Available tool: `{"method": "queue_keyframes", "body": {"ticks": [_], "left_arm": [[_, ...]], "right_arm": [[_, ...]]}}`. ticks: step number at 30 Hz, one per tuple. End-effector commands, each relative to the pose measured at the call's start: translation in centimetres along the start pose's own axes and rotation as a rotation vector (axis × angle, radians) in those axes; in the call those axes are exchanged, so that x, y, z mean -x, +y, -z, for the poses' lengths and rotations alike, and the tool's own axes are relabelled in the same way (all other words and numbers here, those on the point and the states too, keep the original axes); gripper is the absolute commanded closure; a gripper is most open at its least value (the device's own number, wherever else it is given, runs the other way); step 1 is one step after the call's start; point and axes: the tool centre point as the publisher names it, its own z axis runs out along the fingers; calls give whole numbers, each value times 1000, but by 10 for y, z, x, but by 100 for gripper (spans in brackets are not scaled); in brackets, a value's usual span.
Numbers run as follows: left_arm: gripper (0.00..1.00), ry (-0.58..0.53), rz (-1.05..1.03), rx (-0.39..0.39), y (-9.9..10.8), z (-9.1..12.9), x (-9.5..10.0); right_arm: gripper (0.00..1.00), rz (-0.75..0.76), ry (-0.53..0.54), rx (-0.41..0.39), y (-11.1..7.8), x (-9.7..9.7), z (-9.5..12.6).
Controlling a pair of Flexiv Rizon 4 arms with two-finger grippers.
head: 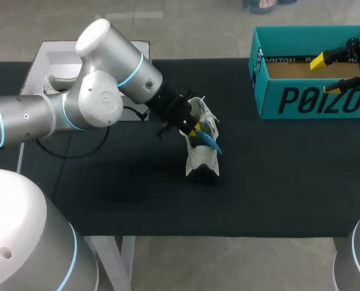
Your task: Take the shoe out of the shoebox, open the shoe tongue, remove and reinsert the insole, then place the shoe into the shoebox
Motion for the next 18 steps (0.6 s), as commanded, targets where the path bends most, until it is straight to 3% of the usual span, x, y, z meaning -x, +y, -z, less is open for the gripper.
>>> {"method": "queue_keyframes", "body": {"ticks": [1,6,7,8,9,12,14,15,17,18], "left_arm": [[100,8,5,29,2,-3,3],[100,10,21,23,5,-7,2],[96,7,22,4,2,-7,1],[57,8,19,-12,-1,-6,1],[35,0,10,-26,-5,-4,1],[19,-14,-9,-65,-19,2,2],[25,-9,-23,-77,-25,3,3],[53,-8,-30,-77,-29,3,3],[62,-3,-40,-80,-33,3,4],[76,2,-46,-80,-35,2,4]], "right_arm": [[0,0,-3,0,0,0,0],[0,0,-3,0,0,0,0],[0,0,-3,0,0,0,0],[0,0,-3,0,0,0,0],[0,0,-3,0,0,0,0],[0,0,-3,0,0,0,0],[0,0,-3,0,0,0,0],[0,0,-3,0,0,0,0],[0,0,-3,0,0,0,0],[0,0,-3,0,0,0,0]]}}
